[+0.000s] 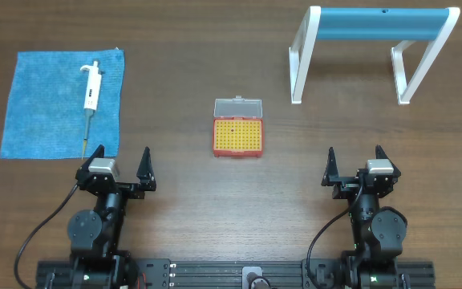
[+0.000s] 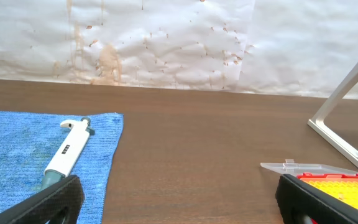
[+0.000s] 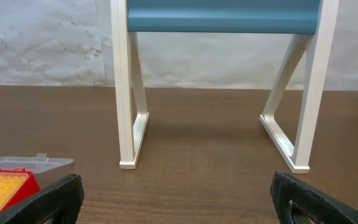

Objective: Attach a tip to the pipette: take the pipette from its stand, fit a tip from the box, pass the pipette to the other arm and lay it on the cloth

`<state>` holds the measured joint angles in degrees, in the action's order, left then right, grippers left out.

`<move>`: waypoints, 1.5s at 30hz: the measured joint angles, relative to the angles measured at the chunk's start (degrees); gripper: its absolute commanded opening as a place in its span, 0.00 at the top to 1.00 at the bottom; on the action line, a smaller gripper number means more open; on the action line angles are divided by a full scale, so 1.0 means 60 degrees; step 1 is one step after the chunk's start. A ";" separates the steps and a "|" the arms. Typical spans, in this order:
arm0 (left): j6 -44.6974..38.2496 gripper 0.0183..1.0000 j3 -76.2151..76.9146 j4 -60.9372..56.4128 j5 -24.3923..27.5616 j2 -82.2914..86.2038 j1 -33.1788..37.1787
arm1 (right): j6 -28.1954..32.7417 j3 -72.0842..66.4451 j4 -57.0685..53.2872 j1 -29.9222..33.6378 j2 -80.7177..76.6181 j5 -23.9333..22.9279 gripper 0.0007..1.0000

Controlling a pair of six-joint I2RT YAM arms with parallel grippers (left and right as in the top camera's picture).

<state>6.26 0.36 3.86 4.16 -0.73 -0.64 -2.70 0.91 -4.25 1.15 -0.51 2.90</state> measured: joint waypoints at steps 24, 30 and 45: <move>0.0000 0.00 0.0000 -0.0004 0.0000 0.0000 0.0000 | 0.0000 0.0000 0.0000 0.0000 0.0000 0.0000 0.01; 0.0000 0.00 0.0000 0.0000 0.0000 0.0000 0.0000 | 0.0000 0.0000 0.0000 0.0000 0.0000 0.0000 0.01; 0.0000 0.00 0.0000 -0.0004 0.0000 0.0000 0.0000 | 0.0000 0.0000 0.0000 0.0000 0.0000 0.0000 0.00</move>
<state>6.26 0.36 3.84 4.16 -0.73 -0.64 -2.70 0.91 -4.25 1.15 -0.51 2.90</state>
